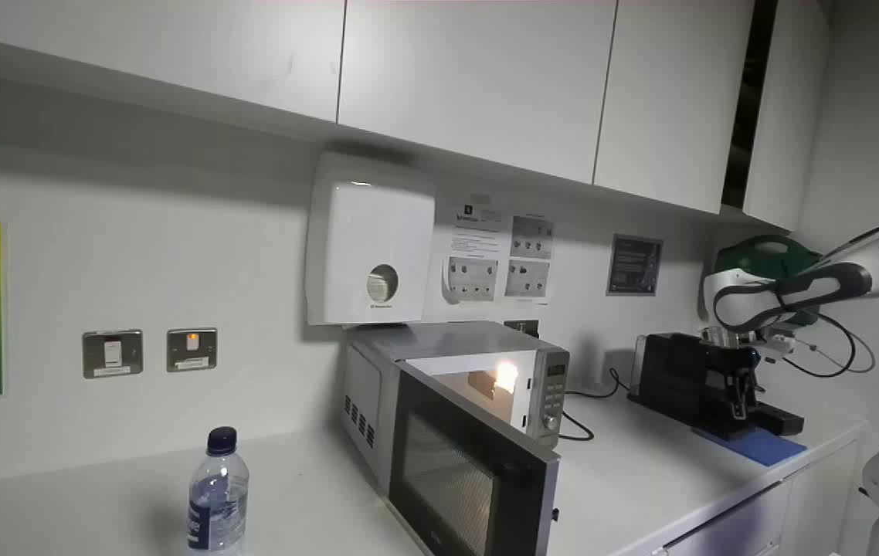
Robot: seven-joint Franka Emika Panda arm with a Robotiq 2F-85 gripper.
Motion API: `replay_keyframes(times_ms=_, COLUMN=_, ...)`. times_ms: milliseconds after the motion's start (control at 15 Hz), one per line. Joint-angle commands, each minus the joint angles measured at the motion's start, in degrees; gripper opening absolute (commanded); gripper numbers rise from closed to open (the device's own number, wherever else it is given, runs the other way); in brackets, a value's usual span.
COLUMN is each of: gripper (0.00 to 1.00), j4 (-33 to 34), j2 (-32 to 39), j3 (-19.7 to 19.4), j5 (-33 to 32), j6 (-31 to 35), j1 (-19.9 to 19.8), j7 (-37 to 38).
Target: Fully close the microwave
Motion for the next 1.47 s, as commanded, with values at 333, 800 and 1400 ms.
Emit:
replay_keyframes(times_ms=333, gripper=1.00, j4=0.0, j2=-0.4, j3=0.8, j5=2.7, j6=-0.6, j1=1.9, j7=0.7)
replay_keyframes(times_ms=800, gripper=1.00, j4=2.1, j2=0.0, j3=4.3, j5=10.6, j6=-1.8, j1=7.9, j7=1.1)
replay_keyframes(times_ms=1400, gripper=1.00, j4=6.5, j2=1.7, j3=9.4, j5=19.0, j6=-1.6, j1=13.1, j7=3.8)
